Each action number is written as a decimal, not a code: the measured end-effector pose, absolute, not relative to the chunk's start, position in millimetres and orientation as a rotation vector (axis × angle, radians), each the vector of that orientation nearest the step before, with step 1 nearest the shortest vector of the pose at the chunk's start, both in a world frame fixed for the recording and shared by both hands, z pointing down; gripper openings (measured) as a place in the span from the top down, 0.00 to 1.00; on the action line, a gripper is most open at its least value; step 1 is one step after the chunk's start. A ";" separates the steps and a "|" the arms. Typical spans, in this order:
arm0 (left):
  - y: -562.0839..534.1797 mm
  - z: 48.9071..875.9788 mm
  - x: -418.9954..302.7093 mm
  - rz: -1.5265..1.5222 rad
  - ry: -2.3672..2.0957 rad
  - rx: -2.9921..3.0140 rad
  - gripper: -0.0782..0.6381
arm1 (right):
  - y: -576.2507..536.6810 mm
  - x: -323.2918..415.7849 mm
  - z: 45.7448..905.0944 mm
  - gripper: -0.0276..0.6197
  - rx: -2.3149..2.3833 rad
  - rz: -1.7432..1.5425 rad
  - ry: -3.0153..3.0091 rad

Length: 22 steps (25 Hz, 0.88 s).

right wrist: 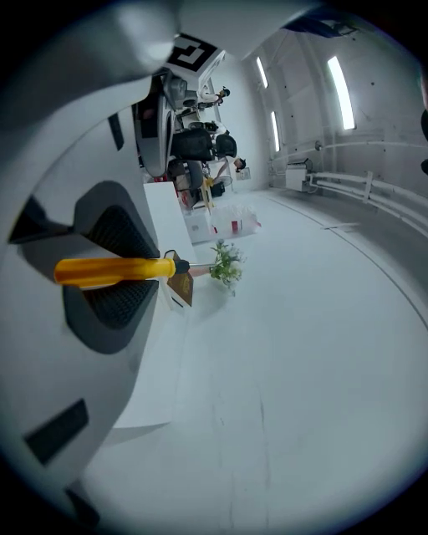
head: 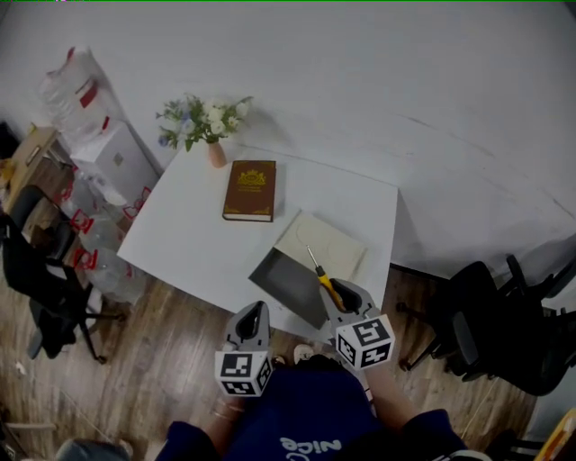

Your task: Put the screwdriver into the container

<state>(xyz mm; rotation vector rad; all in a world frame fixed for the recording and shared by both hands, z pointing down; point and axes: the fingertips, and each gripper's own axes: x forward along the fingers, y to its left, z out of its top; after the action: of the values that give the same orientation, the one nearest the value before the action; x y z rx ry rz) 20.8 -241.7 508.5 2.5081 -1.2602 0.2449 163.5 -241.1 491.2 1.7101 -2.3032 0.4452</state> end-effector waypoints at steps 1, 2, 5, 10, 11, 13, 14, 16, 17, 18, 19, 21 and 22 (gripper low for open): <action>-242.2 507.8 16.5 0.244 -1.280 2.501 0.87 | -244.7 158.7 493.2 0.81 1.681 0.439 -2.303; -242.7 507.1 12.2 0.244 -1.299 2.496 0.87 | -248.0 153.9 495.6 0.81 1.652 0.434 -2.301; -243.0 505.7 -2.3 0.245 -1.356 2.472 0.87 | -257.5 139.4 506.7 0.81 1.569 0.467 -2.295; -240.4 505.8 -28.0 0.248 -1.458 2.408 0.87 | -272.9 122.9 530.8 0.81 1.432 0.515 -2.271; -239.3 506.1 -33.0 0.247 -1.478 2.394 0.87 | -275.2 120.7 535.3 0.81 1.408 0.513 -2.266; -237.3 506.3 -42.2 0.245 -1.519 2.367 0.87 | -279.3 117.1 545.3 0.81 1.363 0.499 -2.249; -236.7 506.1 -46.1 0.243 -1.537 2.355 0.87 | -281.3 115.3 550.9 0.81 1.341 0.492 -2.237; -235.7 505.6 -52.9 0.239 -1.569 2.336 0.87 | -285.0 111.0 563.1 0.81 1.294 0.491 -2.214; -235.4 505.5 -56.1 0.236 -1.584 2.327 0.87 | -286.6 108.3 569.5 0.81 1.266 0.495 -2.202; -235.1 505.5 -59.2 0.234 -1.598 2.318 0.87 | -288.0 105.6 576.0 0.81 1.233 0.501 -2.188; -234.8 505.6 -62.3 0.233 -1.613 2.309 0.87 | -289.2 103.3 582.7 0.81 1.201 0.506 -2.170; -234.1 504.4 -68.5 0.233 -1.643 2.290 0.87 | -291.3 101.0 595.5 0.81 1.152 0.520 -2.125; -233.9 503.4 -71.6 0.233 -1.659 2.281 0.87 | -292.2 100.5 601.1 0.81 1.134 0.530 -2.104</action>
<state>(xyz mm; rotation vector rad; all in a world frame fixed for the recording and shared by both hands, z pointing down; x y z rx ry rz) -71.6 -233.9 503.4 2.2813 -1.6585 0.2331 100.5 -292.2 601.1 1.1344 -2.1038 0.5299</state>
